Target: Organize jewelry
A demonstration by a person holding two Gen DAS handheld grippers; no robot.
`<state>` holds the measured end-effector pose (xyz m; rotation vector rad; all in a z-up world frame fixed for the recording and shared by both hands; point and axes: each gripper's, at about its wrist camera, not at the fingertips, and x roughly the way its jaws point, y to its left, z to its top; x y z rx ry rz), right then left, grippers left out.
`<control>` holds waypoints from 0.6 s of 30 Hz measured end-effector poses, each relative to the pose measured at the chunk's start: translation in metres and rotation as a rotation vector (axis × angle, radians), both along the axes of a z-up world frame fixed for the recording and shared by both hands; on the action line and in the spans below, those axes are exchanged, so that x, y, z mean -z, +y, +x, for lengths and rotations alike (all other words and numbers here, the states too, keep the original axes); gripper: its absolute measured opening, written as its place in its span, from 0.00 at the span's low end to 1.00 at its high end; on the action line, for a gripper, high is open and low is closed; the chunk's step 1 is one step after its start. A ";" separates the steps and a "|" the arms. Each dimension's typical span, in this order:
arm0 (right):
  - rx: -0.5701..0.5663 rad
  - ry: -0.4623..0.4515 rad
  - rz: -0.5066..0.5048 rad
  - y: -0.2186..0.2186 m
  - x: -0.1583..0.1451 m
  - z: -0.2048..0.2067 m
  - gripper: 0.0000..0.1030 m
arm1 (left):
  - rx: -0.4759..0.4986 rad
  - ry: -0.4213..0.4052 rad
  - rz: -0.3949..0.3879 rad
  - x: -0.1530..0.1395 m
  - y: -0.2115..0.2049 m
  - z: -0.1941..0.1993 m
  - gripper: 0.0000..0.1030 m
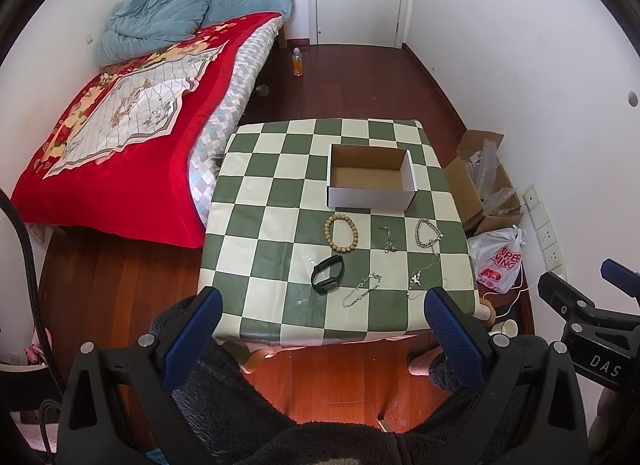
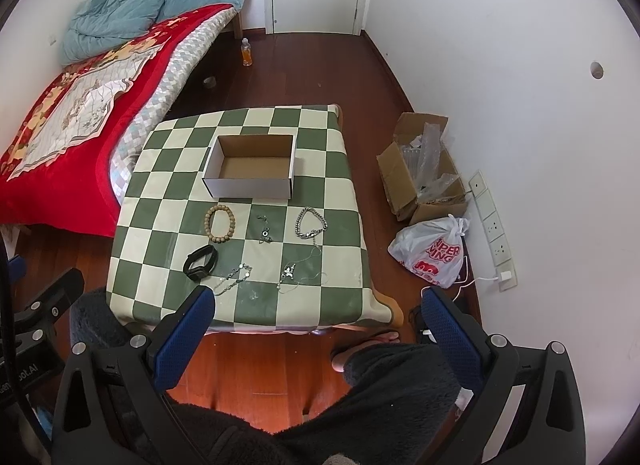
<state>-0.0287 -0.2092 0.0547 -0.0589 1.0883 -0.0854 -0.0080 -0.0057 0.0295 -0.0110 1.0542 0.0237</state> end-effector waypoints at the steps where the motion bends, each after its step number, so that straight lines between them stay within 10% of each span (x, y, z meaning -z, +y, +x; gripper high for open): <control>1: 0.000 -0.002 0.000 0.000 -0.001 -0.001 1.00 | 0.000 -0.001 0.001 0.000 0.000 0.000 1.00; 18: -0.002 -0.019 0.001 0.001 -0.011 -0.008 1.00 | 0.006 -0.020 -0.006 -0.004 -0.004 -0.004 1.00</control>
